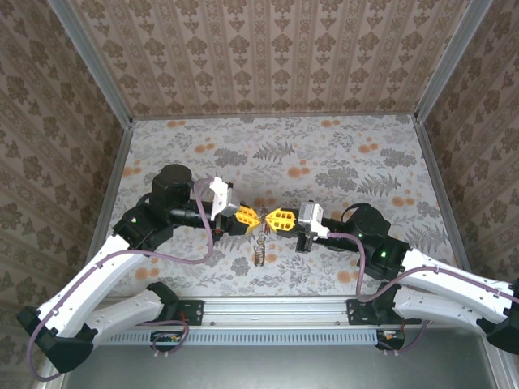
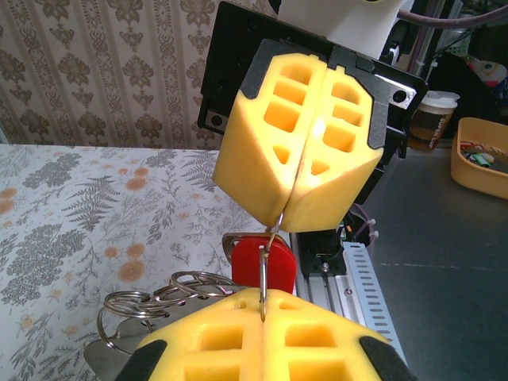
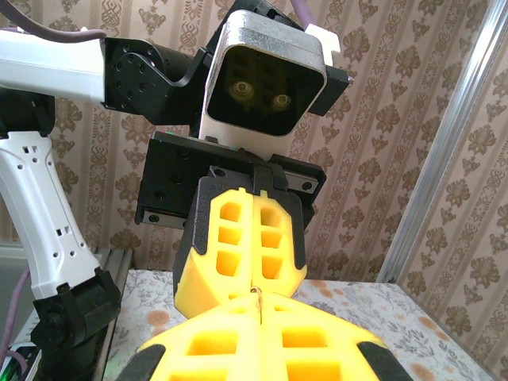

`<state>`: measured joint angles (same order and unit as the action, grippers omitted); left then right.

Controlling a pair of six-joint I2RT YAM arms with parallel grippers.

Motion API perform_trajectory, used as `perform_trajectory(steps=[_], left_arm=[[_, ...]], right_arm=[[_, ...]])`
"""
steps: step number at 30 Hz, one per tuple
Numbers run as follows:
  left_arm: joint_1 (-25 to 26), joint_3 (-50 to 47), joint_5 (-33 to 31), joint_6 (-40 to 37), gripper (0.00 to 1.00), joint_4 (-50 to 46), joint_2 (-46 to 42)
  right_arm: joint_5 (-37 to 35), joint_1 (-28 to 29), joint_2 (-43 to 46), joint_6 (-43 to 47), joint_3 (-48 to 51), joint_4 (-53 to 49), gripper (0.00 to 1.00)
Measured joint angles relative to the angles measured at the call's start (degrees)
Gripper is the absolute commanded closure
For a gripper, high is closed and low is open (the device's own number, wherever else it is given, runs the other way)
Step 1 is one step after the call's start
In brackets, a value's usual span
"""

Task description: Put the keys on the keyring

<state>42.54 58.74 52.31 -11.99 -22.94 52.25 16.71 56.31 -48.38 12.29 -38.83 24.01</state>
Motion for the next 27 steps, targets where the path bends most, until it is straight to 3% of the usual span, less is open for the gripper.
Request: perform_trajectory(steps=[27], left_arm=[[-0.26,-0.24,0.52,0.83,1.0,1.38,-0.24]], right_arm=[[-0.96,0.26,-0.66,1.09,0.26,1.53,1.0]])
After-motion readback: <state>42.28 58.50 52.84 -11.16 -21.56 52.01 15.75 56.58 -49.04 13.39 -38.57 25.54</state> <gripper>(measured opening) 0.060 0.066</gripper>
